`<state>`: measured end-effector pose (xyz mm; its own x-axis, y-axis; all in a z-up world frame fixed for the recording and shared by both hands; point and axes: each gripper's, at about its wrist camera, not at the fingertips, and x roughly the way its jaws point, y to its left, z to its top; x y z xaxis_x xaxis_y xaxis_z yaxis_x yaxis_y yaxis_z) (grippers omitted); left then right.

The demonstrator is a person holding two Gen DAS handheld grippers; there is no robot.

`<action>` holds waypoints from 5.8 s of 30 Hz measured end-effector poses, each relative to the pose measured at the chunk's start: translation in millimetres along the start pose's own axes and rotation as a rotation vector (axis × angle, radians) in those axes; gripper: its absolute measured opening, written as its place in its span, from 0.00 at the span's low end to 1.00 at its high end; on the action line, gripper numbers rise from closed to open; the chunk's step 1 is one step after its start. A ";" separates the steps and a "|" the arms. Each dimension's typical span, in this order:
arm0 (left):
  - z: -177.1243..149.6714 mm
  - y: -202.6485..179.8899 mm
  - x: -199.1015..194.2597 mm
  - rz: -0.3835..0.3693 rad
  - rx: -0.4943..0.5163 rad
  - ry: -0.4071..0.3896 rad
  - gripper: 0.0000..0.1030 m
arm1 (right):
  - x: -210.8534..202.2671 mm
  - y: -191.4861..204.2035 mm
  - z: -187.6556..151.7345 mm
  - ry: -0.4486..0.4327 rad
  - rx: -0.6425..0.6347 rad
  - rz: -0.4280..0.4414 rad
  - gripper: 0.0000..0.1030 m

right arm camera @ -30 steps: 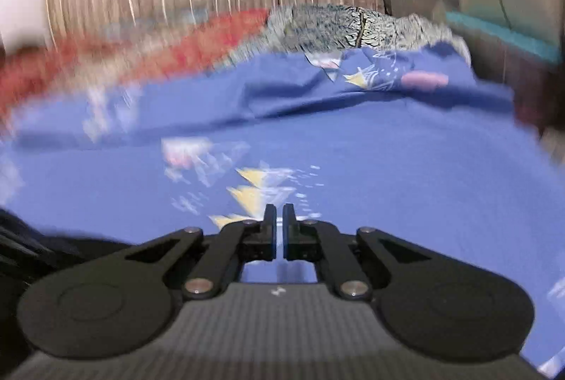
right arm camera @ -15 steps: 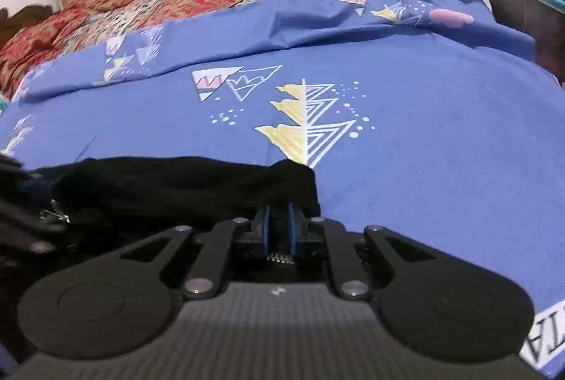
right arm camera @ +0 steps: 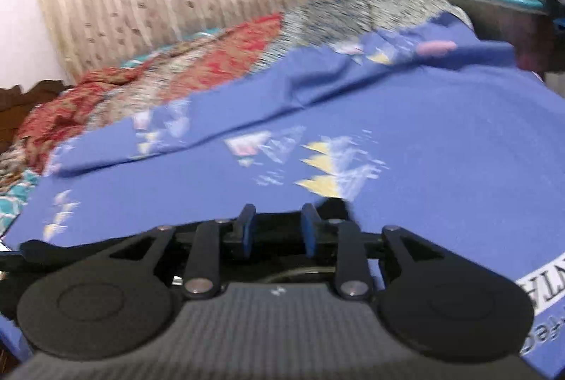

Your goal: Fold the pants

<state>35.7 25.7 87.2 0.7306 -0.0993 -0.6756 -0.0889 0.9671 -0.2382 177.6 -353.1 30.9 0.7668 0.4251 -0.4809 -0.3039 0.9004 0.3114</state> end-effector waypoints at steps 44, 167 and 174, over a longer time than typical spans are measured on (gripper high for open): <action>-35.3 117.4 -9.1 0.067 -0.147 -0.140 0.42 | 161.0 257.1 -87.7 0.750 0.305 0.551 0.23; 10.3 39.1 72.2 -0.007 -0.025 0.174 0.28 | -15.5 182.4 -34.0 0.040 -0.170 0.439 0.38; 4.9 21.9 67.1 0.113 0.071 0.163 0.41 | 11.1 134.3 -46.4 0.214 0.000 0.258 0.38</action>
<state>86.0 41.4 40.0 0.5985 -0.0199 -0.8009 -0.1125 0.9877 -0.1086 119.1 -223.2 29.4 0.5288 0.6488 -0.5473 -0.4721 0.7606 0.4456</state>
